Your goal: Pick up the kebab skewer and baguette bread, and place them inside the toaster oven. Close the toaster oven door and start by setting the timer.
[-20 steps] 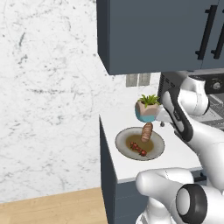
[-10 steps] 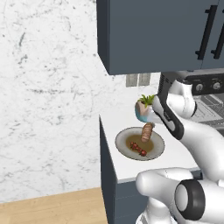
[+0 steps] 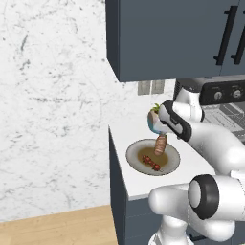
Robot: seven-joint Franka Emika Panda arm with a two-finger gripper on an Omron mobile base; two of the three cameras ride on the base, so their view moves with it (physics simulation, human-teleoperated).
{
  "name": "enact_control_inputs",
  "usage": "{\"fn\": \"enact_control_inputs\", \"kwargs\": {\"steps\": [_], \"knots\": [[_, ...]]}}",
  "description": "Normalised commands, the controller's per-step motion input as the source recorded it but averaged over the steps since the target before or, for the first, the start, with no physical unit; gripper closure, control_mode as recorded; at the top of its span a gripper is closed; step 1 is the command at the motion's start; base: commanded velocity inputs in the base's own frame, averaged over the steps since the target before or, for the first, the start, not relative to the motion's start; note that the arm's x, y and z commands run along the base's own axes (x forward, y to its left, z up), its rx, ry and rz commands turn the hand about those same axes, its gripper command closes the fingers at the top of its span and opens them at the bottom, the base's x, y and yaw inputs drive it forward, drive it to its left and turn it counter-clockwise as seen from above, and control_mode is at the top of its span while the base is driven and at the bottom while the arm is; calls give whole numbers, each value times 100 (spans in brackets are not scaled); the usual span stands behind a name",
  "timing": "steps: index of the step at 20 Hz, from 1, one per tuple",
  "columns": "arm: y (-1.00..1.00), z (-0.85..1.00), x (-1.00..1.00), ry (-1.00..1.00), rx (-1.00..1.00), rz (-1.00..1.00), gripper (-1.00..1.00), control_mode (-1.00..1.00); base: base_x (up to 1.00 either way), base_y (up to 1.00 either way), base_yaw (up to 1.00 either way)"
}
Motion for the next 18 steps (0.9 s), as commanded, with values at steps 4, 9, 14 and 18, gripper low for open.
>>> {"fn": "enact_control_inputs", "kwargs": {"steps": [4,9,14,18], "knots": [[0,-19,32,1,0,-8,-100,-100,0,0,0],[-12,-24,26,0,0,-8,-100,-100,0,0,0],[-19,-29,26,0,0,-2,-100,-100,0,0,0],[0,-47,22,0,0,0,-100,-100,0,0,0]]}}
